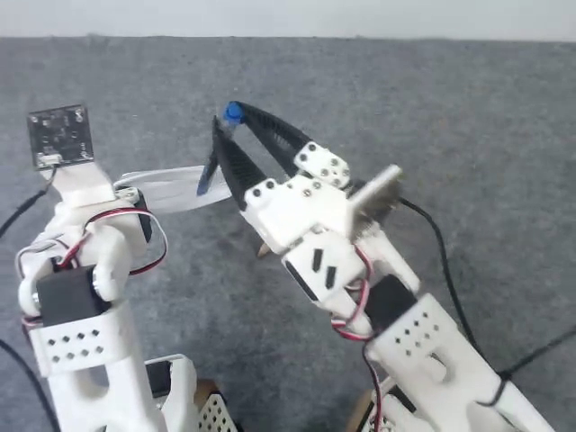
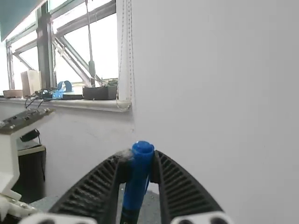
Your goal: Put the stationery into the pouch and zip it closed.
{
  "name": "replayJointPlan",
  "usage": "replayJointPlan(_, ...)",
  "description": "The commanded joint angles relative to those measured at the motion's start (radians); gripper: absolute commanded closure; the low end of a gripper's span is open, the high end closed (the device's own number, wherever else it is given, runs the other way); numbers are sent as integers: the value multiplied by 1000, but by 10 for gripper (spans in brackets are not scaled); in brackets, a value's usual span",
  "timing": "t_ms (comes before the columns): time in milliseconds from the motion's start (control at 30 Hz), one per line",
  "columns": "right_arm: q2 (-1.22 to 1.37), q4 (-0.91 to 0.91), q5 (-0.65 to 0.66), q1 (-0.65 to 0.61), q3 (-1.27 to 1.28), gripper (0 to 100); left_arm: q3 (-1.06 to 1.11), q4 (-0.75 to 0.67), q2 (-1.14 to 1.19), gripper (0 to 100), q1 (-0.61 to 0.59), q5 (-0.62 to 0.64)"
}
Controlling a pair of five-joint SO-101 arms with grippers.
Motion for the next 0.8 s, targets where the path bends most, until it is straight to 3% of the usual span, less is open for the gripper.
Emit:
replayJointPlan(0,16,-21,26,2,-5,992,-24,-38,-11,989,6,-9)
replayJointPlan(333,27,-18,120,-50,91,976,-25,-38,-11,989,6,-9)
replayJointPlan(533,16,91,115,-96,87,785,-25,-38,-11,989,6,-9)
replayJointPlan(767,-77,137,115,-102,89,841,-27,-40,-11,989,6,-9)
